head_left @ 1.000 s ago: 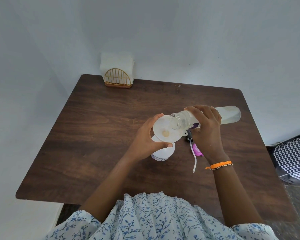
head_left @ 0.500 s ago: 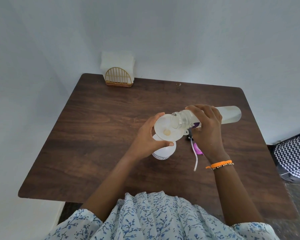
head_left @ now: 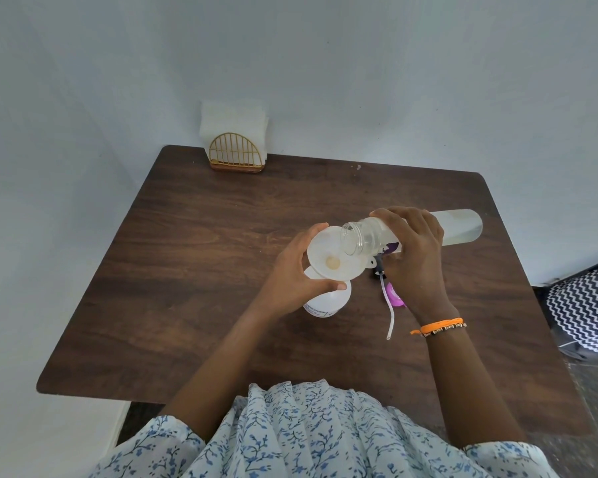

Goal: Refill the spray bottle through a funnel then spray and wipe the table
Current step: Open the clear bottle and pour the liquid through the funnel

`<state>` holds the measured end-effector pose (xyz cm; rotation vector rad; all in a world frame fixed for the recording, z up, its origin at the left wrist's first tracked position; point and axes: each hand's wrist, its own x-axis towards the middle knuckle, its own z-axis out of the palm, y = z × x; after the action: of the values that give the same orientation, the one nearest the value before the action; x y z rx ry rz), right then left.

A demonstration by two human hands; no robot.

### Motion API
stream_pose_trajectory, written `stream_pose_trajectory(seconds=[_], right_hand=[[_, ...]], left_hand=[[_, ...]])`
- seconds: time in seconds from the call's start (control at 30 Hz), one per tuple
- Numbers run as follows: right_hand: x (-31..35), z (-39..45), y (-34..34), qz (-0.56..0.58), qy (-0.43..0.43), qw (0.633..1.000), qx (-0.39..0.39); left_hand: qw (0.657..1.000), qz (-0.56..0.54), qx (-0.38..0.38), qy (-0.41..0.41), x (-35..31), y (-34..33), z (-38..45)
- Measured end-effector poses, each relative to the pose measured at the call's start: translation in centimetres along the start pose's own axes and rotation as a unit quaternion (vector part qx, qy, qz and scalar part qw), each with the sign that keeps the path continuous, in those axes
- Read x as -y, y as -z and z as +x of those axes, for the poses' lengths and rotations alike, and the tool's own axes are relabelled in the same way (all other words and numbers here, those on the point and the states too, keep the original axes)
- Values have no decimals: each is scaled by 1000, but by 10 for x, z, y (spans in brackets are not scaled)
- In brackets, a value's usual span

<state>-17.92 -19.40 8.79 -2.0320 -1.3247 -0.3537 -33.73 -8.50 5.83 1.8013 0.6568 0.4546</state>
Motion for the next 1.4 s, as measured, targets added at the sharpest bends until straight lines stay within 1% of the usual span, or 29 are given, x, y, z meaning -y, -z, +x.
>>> stream_pose_trajectory(seconds=[0.33,0.77,0.87,1.4], right_hand=[[-3,0,-1,0,3,1000,4],[-6,1,-2,-3,5,1000,-1],[-8,0,-3,-6,3,1000,7],[-7,1,0,1,10,1000,-6]], left_hand=[[1000,0,1,5,-2,0,0],[1000,-26,-2,-3,-4,1,0],[1000,-22,1,-1,-4,0,0],[1000,-20,1,-2,-3,0,1]])
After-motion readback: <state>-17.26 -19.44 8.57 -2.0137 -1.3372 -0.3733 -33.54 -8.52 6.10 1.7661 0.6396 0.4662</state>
